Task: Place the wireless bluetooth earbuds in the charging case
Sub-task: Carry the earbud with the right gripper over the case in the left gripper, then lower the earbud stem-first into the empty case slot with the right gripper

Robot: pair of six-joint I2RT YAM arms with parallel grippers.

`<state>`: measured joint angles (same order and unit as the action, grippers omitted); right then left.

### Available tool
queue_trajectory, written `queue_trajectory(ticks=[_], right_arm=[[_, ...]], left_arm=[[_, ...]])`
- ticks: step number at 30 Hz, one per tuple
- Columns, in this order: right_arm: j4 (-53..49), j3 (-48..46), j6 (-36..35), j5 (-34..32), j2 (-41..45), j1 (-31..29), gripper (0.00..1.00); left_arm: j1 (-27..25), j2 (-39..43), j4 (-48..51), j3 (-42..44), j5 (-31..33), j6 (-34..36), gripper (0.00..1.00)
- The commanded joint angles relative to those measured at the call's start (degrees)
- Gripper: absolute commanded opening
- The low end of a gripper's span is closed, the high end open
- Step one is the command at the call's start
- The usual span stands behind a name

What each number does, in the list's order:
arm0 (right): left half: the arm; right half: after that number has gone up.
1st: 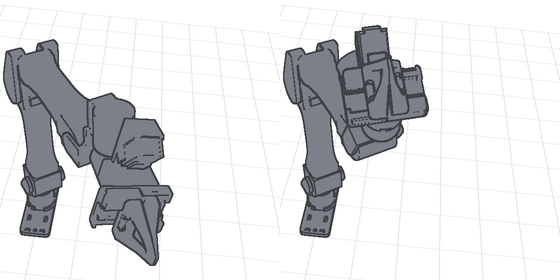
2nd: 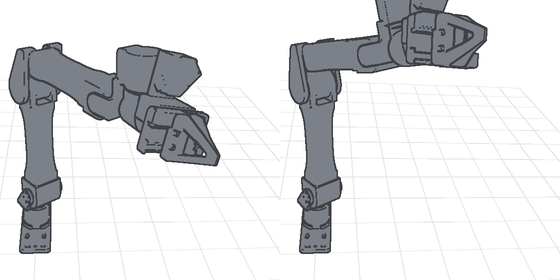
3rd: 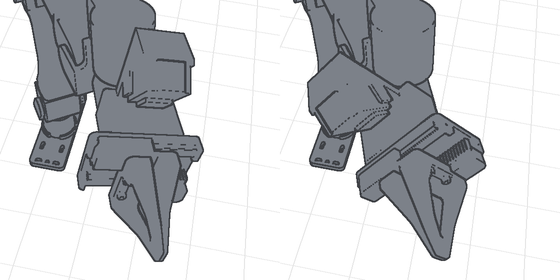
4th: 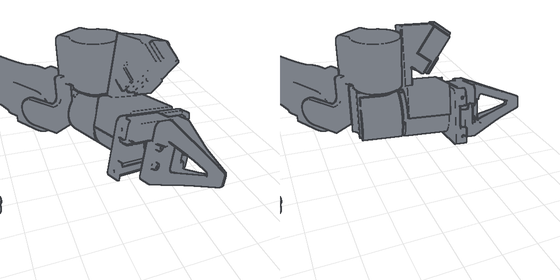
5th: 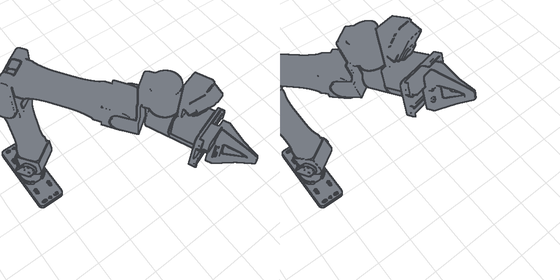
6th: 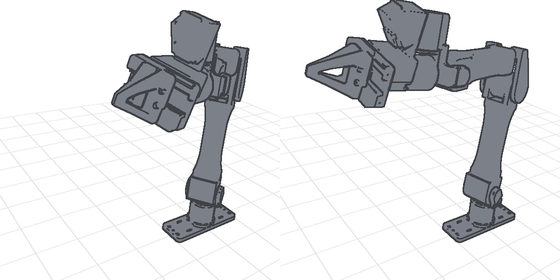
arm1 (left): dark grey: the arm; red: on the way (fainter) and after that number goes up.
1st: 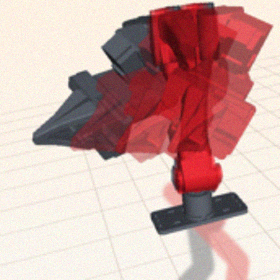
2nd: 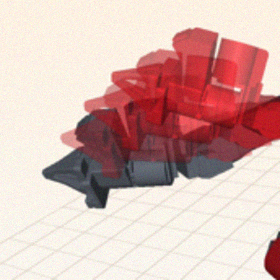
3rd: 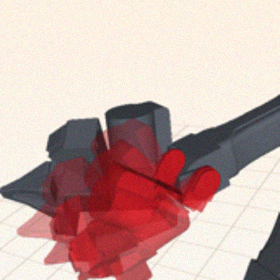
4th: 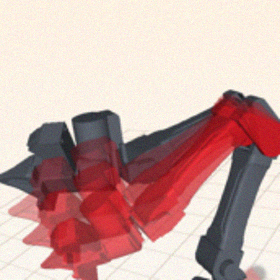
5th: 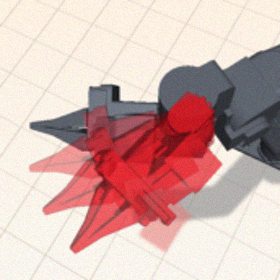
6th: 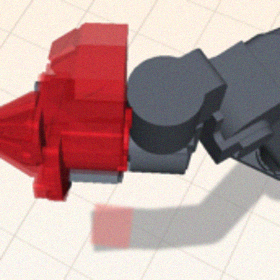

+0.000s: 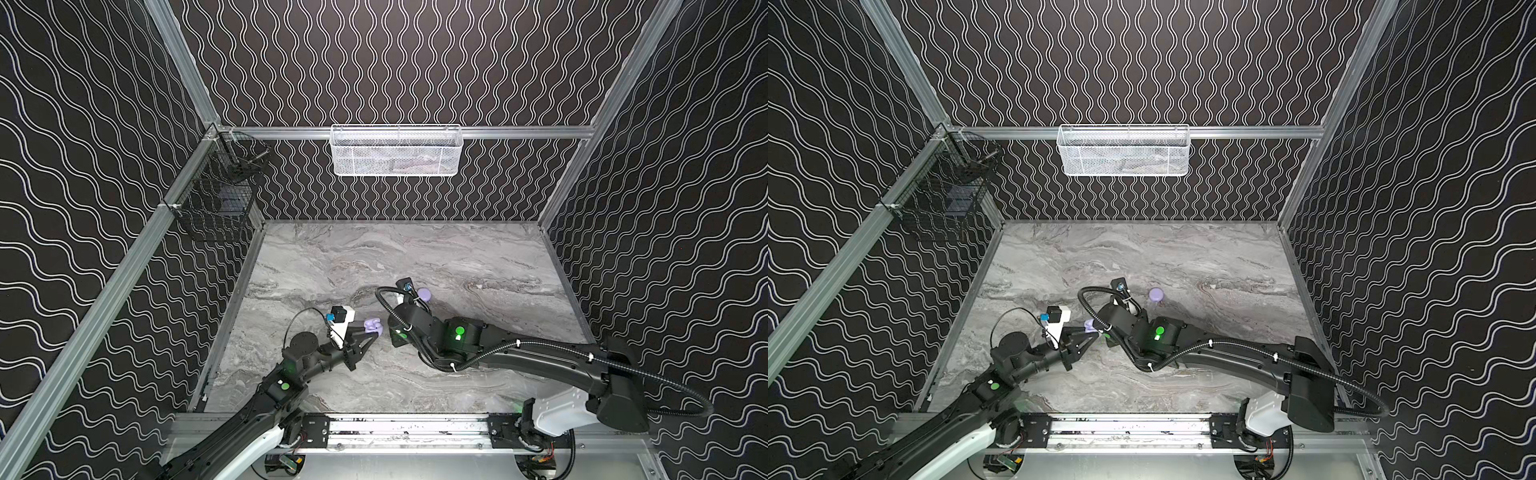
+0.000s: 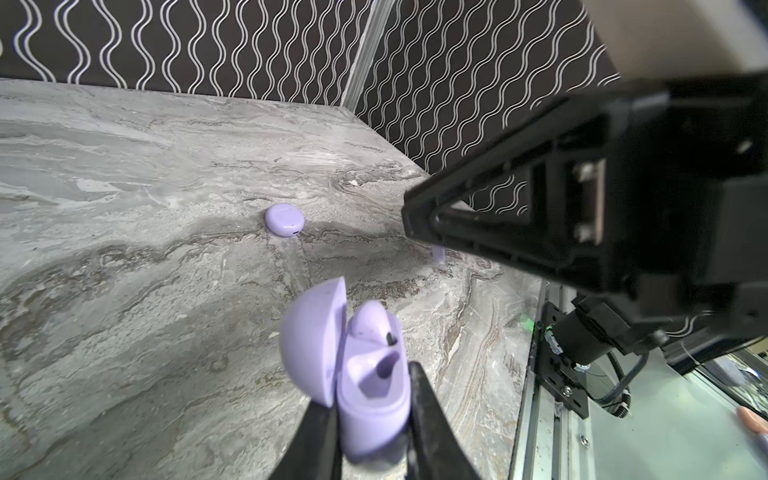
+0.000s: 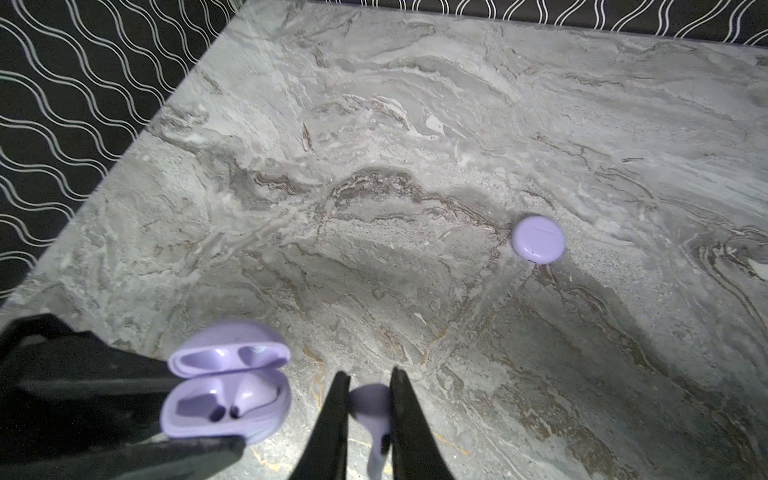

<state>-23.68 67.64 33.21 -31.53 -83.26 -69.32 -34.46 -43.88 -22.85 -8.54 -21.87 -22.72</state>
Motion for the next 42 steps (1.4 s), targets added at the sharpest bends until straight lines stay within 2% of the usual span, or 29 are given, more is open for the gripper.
queue_trajectory(ticks=[1,14,42], right_arm=[[4.6,-0.1,-2.8,0.7,1.3,0.0,0.17],[12.5,-0.3,-6.2,7.2,2.2,-0.4,0.17],[15.0,-1.0,-5.8,8.7,-2.3,-2.4,0.17]], left_arm=[[0.1,-0.4,-3.3,0.1,-1.2,-0.8,0.15],[0.2,-1.6,-4.6,0.1,-2.2,-1.1,0.15],[0.2,-0.9,-5.3,0.4,-2.8,-1.6,0.15]])
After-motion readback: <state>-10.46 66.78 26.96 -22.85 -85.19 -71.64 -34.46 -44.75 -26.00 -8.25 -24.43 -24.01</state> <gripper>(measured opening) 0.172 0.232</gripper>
